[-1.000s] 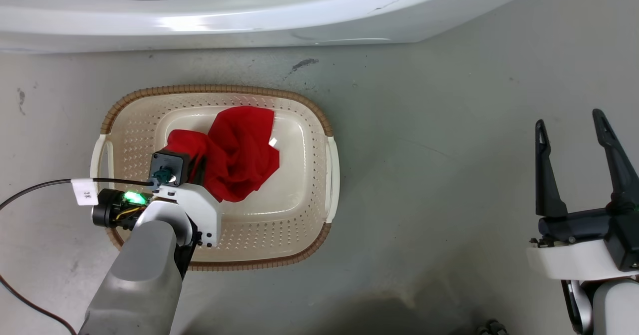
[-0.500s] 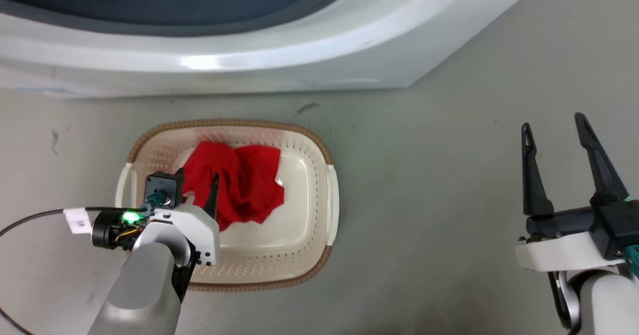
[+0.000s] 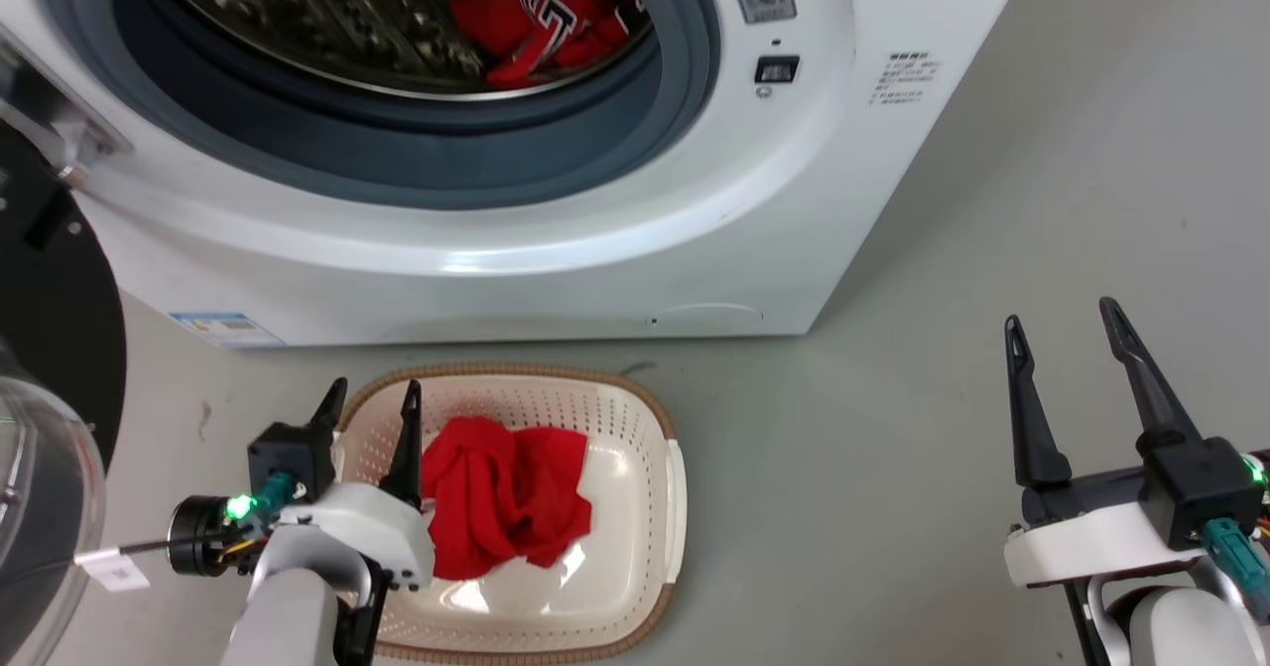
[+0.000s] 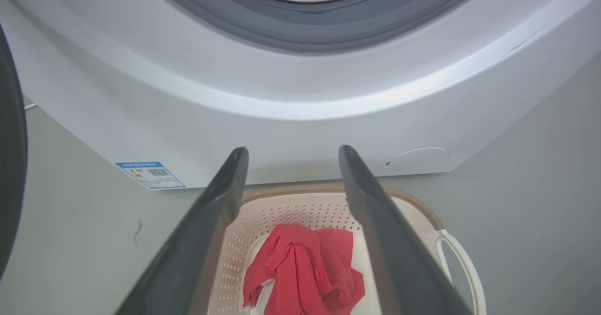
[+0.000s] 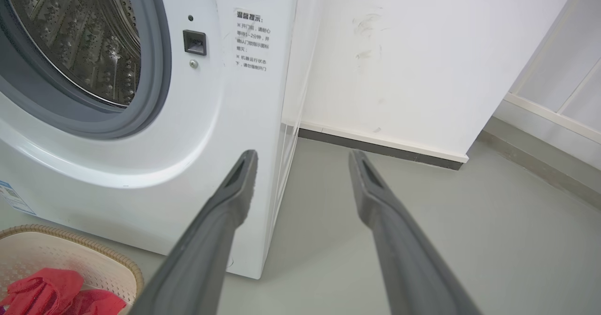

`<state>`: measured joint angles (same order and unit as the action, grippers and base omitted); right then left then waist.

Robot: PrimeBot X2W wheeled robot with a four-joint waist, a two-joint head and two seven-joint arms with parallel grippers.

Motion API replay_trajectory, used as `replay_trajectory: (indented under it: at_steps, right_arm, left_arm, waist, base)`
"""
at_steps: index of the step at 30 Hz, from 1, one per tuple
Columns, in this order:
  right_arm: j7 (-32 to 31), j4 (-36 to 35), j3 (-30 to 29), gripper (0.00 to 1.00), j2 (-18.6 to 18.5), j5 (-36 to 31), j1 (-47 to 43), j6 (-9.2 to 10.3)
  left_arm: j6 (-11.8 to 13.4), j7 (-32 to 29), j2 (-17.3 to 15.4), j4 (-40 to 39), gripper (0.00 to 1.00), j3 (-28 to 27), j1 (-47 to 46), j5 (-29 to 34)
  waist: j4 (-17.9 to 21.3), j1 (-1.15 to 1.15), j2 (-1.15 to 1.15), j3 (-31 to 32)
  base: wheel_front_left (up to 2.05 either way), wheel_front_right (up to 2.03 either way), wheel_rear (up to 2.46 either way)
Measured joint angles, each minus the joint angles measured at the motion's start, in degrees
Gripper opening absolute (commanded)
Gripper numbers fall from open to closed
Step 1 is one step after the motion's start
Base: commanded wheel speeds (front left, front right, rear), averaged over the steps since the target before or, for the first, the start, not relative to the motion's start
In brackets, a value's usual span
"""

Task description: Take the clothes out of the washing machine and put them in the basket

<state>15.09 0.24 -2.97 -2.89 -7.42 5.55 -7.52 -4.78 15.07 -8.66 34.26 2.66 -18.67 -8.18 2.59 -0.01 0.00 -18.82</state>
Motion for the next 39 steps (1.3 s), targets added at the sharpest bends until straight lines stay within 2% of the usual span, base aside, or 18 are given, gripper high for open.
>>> replay_trajectory:
  at_steps: [5,11,16,20,24,33,37,39]
  right_arm:
    - [0.0,0.3,0.5,1.00,0.0,0.3,-1.2,0.00]
    - [0.0,0.5,0.9,1.00,0.0,0.9,-1.4,0.00]
    - [0.0,0.5,1.5,1.00,0.0,1.8,-1.4,0.00]
    - [0.0,0.4,1.8,1.00,0.0,3.5,-1.3,0.00]
    - [0.0,0.1,2.1,1.00,0.0,4.5,-0.9,0.00]
    - [0.0,-0.5,4.6,1.00,-0.1,8.1,1.3,0.00]
    - [0.0,-0.7,6.6,1.00,-0.1,9.6,2.4,0.00]
    - [0.0,-0.7,7.3,1.00,-0.1,10.8,2.6,0.00]
  left_arm:
    - [-0.3,0.0,0.2,-5.8,1.00,0.2,3.6,2.5]
    - [-1.7,0.0,-0.6,-10.4,1.00,1.5,3.7,3.5]
    - [-2.3,0.0,-3.3,-10.6,1.00,2.5,0.2,2.7]
    - [-2.5,-1.1,-6.4,-8.3,1.00,3.1,-6.5,1.4]
    - [-2.6,-6.7,-10.8,-7.0,1.00,7.2,-15.7,-1.2]
    - [-2.6,-27.2,-23.4,-2.5,1.00,16.8,-39.6,-10.5]
    - [-2.6,-34.9,-27.1,-0.1,1.00,20.0,-48.9,-15.2]
    - [-2.6,-39.2,-27.9,1.7,1.00,20.3,-53.6,-18.0]
  waist:
    - [-0.2,-0.01,0.00,3.2]
    - [0.9,0.00,0.00,3.8]
    - [3.0,0.00,0.00,2.9]
    - [5.1,0.00,0.00,1.0]
    - [7.4,0.00,0.00,-1.8]
    - [13.1,0.01,0.00,-10.3]
    - [16.2,0.02,0.00,-14.2]
    - [17.9,0.02,0.00,-16.1]
  base:
    - [0.00,0.00,0.00]
    - [0.00,0.00,0.00]
    - [0.00,0.00,0.00]
    - [0.00,0.00,0.00]
    - [0.00,0.00,0.00]
    - [0.00,0.00,0.00]
    - [0.00,0.00,0.00]
    - [0.00,0.00,0.00]
